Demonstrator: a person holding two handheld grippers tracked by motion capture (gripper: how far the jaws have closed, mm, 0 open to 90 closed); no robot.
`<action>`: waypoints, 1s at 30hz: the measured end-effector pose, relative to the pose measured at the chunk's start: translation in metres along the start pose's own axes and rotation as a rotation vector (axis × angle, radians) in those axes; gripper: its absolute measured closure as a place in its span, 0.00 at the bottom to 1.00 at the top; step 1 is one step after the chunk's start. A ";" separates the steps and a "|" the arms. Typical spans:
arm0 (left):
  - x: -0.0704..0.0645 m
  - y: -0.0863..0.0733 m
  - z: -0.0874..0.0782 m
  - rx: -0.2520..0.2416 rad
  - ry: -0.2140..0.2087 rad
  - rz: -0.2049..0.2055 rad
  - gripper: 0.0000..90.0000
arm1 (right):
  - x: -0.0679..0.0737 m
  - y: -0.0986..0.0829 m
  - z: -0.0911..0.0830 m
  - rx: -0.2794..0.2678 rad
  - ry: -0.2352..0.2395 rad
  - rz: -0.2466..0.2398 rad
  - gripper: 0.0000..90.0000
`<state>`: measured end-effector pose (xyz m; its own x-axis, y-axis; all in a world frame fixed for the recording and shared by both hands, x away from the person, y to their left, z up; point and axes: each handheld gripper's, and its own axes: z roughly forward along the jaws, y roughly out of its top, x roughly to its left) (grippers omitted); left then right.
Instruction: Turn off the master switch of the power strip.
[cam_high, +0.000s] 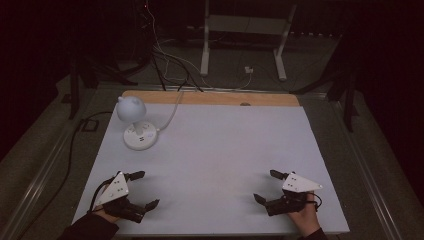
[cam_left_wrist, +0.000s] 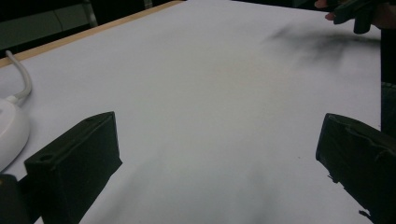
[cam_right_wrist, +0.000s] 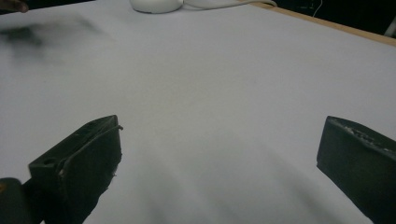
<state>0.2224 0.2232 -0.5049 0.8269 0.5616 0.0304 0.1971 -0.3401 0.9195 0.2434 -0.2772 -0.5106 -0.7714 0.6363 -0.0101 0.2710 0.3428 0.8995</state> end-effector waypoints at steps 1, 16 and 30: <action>0.000 0.000 0.000 0.000 0.000 0.000 0.00 | 0.000 0.000 0.000 0.000 0.000 0.000 0.00; -0.005 0.002 0.003 0.044 -0.055 0.017 0.00 | 0.007 0.003 0.002 0.015 0.008 -0.026 0.00; -0.012 0.009 0.004 0.059 -0.104 0.014 0.00 | 0.008 0.005 0.001 0.001 0.009 -0.019 0.00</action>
<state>0.2166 0.2106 -0.4986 0.8793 0.4763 -0.0008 0.2137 -0.3930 0.8943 0.2391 -0.2703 -0.5069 -0.7816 0.6233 -0.0236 0.2565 0.3556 0.8987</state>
